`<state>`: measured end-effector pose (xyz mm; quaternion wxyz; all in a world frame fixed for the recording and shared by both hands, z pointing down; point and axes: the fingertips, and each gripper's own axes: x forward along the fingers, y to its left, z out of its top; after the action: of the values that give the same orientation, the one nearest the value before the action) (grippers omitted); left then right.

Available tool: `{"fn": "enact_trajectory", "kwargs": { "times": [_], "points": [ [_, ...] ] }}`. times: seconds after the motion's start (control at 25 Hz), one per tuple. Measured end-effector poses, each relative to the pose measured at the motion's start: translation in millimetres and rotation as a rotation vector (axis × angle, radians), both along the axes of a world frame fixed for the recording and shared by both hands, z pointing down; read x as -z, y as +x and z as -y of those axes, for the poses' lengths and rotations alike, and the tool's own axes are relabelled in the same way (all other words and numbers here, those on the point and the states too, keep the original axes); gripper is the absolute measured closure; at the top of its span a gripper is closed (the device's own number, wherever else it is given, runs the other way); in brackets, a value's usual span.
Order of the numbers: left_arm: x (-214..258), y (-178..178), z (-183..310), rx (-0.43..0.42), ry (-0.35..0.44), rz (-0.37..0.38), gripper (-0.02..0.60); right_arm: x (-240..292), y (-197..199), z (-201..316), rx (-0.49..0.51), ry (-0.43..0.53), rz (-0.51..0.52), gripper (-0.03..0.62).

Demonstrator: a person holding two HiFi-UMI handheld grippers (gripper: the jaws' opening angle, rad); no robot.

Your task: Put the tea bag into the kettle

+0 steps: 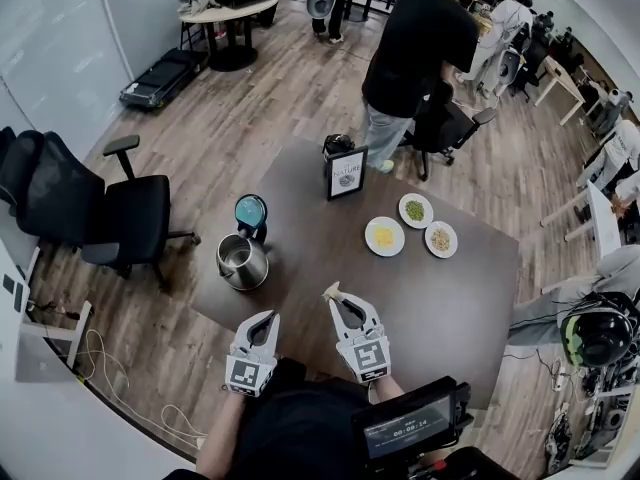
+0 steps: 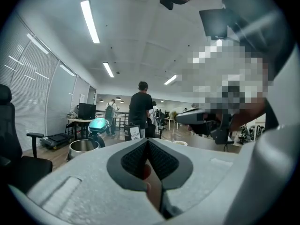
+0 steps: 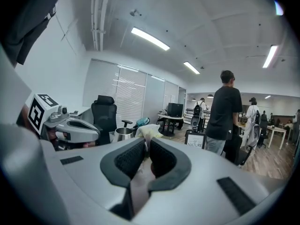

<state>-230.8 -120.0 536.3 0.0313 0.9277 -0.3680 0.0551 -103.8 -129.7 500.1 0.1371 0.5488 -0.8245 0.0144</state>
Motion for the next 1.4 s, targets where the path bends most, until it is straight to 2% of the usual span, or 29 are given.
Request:
{"fn": "enact_trajectory", "kwargs": {
  "times": [0.2, 0.52, 0.68, 0.8, 1.16, 1.4],
  "points": [
    [-7, -8, -3, 0.016, -0.004, -0.008, 0.578, -9, -20, -7, 0.043, -0.013, -0.001, 0.556],
    [6, -4, -4, -0.018, 0.015, -0.029, 0.578, -3, -33, -13, 0.057, 0.002, 0.006, 0.556],
    [13, -11, 10, -0.008, 0.038, -0.051, 0.578, 7, -39, 6, 0.079, 0.035, -0.011, 0.556],
    [14, -16, 12, 0.0, 0.014, -0.061, 0.578, 2, -47, 10, 0.098, 0.011, -0.006, 0.556],
    [8, -20, 20, 0.055, -0.01, -0.044, 0.578, -6, -59, 22, 0.159, -0.04, 0.001, 0.556],
    [1, -28, 23, 0.067, 0.007, 0.01, 0.578, -14, -71, 34, 0.191, -0.05, -0.001, 0.556]
  ]
}}
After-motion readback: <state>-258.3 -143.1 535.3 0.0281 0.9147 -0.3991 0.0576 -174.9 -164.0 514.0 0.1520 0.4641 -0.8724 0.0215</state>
